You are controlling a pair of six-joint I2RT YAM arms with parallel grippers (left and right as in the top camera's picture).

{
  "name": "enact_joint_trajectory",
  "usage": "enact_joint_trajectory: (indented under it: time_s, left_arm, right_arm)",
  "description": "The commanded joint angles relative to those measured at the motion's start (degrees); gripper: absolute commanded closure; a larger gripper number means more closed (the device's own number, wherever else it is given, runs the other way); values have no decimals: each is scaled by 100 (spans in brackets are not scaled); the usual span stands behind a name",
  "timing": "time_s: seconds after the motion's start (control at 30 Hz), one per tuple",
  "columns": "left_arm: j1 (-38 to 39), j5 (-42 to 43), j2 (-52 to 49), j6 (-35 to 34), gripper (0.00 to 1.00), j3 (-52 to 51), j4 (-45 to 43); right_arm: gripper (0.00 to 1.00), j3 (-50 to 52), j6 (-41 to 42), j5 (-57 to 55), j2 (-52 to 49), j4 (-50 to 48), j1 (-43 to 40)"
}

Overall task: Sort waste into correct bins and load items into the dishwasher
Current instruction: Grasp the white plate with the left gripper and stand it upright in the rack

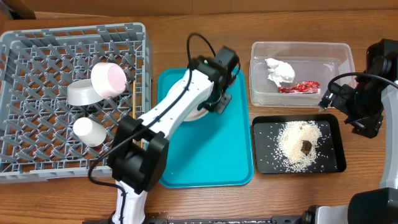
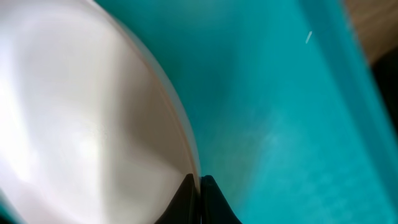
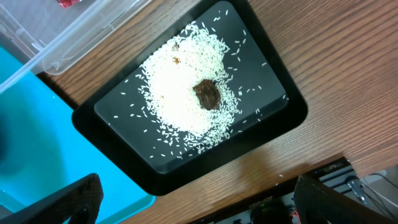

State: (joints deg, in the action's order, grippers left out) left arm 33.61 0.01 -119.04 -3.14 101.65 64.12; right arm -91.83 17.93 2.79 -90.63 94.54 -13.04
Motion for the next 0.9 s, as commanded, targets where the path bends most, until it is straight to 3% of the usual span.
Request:
enact_joint_trajectory:
  time_s: [0.0,0.13,0.27,0.37,0.5,0.8,0.83,0.87]
  left_arm:
    - [-249,-46,656,-481,96,713,184]
    - [-793,485,1329,-479,96,824,219]
    - [-2002,2448,1508,-299,96,817,363]
    - [-2914,4168,1467,223,96,664,341]
    - [-3773,4972,1259,476,96,601,407]
    - [-4487,5381,492,789,96,597,833]
    - [-4535,5327,431,791,93,597,887]
    - [-4575,5180,404,789,80,597,942]
  right_arm:
    - [0,-85,-37,37,160,-2,-11]
    - [0,-87,-37,37,160,-2,-11]
    - [0,-87,-37,35,160,-11,-11]
    - [0,-85,-37,35,160,-11,-11]
    - [0,-85,-37,35,160,-11,-11]
    - [0,-85,-37,35,160,-9,-11]
    - [0,-87,-37,35,160,-9,-11]
    - [0,-87,-37,35,160,-11,-11]
